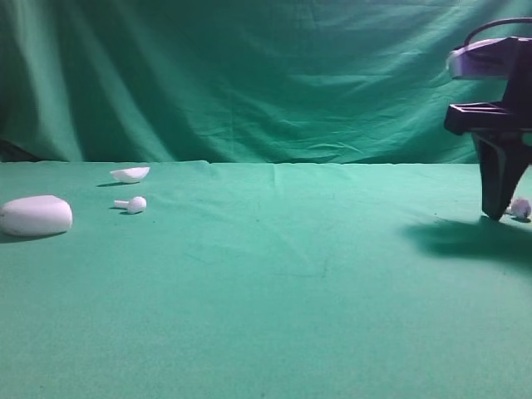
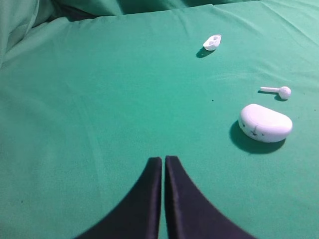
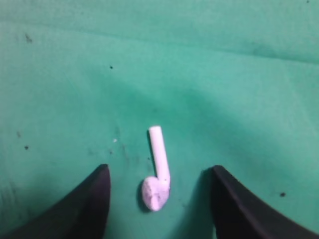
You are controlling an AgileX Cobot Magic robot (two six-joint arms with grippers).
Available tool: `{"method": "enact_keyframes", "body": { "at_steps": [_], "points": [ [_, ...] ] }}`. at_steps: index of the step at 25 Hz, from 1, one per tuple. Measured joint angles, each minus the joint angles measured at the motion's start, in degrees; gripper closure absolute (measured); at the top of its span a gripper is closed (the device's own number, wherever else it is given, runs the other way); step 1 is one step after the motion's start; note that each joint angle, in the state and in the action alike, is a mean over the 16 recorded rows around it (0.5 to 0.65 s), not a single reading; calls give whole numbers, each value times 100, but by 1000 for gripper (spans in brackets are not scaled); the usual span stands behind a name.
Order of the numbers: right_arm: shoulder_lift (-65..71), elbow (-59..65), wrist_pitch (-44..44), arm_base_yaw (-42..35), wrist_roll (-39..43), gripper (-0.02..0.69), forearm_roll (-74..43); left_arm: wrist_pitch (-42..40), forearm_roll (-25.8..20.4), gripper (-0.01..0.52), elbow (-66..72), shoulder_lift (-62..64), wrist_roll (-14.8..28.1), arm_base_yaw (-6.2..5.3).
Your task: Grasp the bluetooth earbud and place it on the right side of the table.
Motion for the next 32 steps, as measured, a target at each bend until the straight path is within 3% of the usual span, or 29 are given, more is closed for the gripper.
{"method": "enact_keyframes", "body": {
  "at_steps": [5, 10, 25, 32],
  "points": [
    [-408, -154, 306, 0, 0, 255, 61, 0, 0, 514, 0, 0, 0, 0],
    [-1252, -294, 791, 0, 2, 265, 94, 0, 0, 514, 0, 0, 0, 0],
    [-5454, 300, 1882, 0, -32, 620, 209, 0, -1, 514, 0, 0, 0, 0],
    [-7388, 1033, 1924, 0, -95, 665, 300, 0, 0, 514, 0, 0, 0, 0]
  ]
}}
